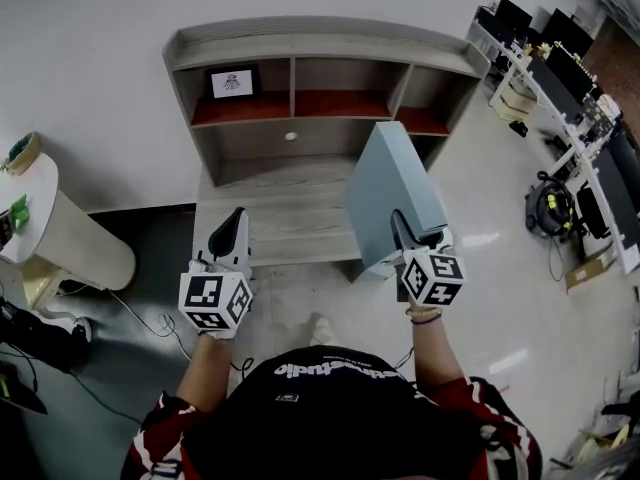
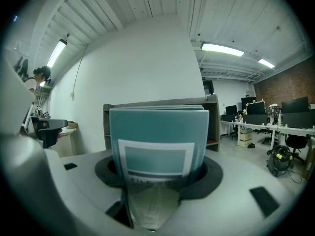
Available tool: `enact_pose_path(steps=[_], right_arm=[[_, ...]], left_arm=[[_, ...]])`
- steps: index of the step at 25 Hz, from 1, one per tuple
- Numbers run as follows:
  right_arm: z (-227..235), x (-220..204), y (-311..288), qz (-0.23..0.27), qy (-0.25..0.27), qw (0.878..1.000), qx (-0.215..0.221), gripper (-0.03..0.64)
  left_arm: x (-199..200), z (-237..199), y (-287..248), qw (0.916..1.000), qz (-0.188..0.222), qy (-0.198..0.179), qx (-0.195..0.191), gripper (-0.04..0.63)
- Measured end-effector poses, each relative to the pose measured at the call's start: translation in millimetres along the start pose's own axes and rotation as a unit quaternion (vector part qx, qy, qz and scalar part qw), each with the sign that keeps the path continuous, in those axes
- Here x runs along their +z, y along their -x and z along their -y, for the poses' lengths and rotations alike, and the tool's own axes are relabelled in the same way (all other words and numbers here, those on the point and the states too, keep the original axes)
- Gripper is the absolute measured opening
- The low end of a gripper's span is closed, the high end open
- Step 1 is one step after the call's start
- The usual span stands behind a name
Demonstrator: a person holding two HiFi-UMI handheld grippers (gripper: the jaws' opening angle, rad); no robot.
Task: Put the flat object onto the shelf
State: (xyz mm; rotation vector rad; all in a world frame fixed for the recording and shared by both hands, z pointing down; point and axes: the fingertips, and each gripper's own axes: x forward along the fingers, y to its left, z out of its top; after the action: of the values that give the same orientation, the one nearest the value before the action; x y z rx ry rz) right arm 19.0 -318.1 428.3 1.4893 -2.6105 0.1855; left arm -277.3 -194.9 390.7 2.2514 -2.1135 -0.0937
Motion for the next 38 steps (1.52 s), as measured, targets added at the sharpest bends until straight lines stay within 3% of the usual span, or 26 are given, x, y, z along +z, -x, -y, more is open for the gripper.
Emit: enact_pose_path(steps=[13, 38], right_arm=[[28, -41, -72, -0.024, -0.001, 1.000, -0.018, 0.272], [51, -117, -170, -0.050, 0.016, 0.998, -0.044, 0.272]], left_arm=[[-16, -17, -58, 0.9998, -0.018, 0.002, 0.013, 0.006], [-37, -30, -105, 0.9984, -0.045, -0.002, 0.033, 0.006]])
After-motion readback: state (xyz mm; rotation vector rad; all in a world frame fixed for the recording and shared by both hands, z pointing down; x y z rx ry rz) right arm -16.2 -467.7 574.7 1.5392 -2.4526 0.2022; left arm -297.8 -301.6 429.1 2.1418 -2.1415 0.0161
